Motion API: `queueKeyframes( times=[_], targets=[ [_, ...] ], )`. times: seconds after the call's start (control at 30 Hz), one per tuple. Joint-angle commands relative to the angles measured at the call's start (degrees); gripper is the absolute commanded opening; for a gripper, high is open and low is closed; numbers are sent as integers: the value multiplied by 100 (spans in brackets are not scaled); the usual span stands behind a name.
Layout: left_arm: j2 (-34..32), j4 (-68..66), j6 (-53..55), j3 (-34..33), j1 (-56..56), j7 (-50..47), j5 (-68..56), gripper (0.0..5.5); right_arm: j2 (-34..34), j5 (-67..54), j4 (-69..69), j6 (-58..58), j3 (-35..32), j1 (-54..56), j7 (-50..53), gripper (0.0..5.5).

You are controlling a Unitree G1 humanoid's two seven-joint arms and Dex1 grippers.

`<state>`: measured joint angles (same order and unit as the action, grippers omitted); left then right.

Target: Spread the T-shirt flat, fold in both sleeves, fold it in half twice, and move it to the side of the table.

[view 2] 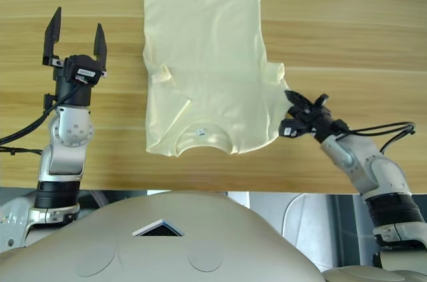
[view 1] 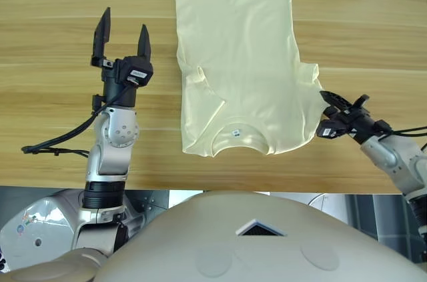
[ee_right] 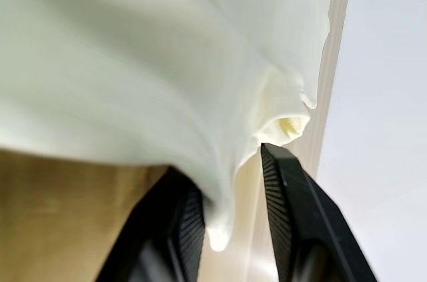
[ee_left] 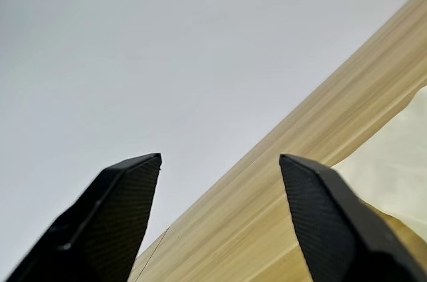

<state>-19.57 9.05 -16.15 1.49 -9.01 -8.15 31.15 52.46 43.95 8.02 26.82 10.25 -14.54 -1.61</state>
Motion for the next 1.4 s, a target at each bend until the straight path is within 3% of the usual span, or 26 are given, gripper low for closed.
queueKeyframes(
  times=[0.03, 0.83, 1.17, 1.4],
  targets=[
    [15, 15, 8, 41, -11, 22, 19, 332, 5, 212, 376, -2, 268, -48, -109, 135],
    [119, 99, 19, 51, -138, -31, 44, 332, 288, 140, 774, 122, 371, -123, 276, 135],
    [119, 152, 38, 47, -128, -10, 40, 332, 340, 95, 657, 188, 397, -204, 275, 1],
    [118, 176, 48, 49, -115, 1, 45, 332, 360, 41, 675, 188, 427, -230, 284, 1]
  ],
)
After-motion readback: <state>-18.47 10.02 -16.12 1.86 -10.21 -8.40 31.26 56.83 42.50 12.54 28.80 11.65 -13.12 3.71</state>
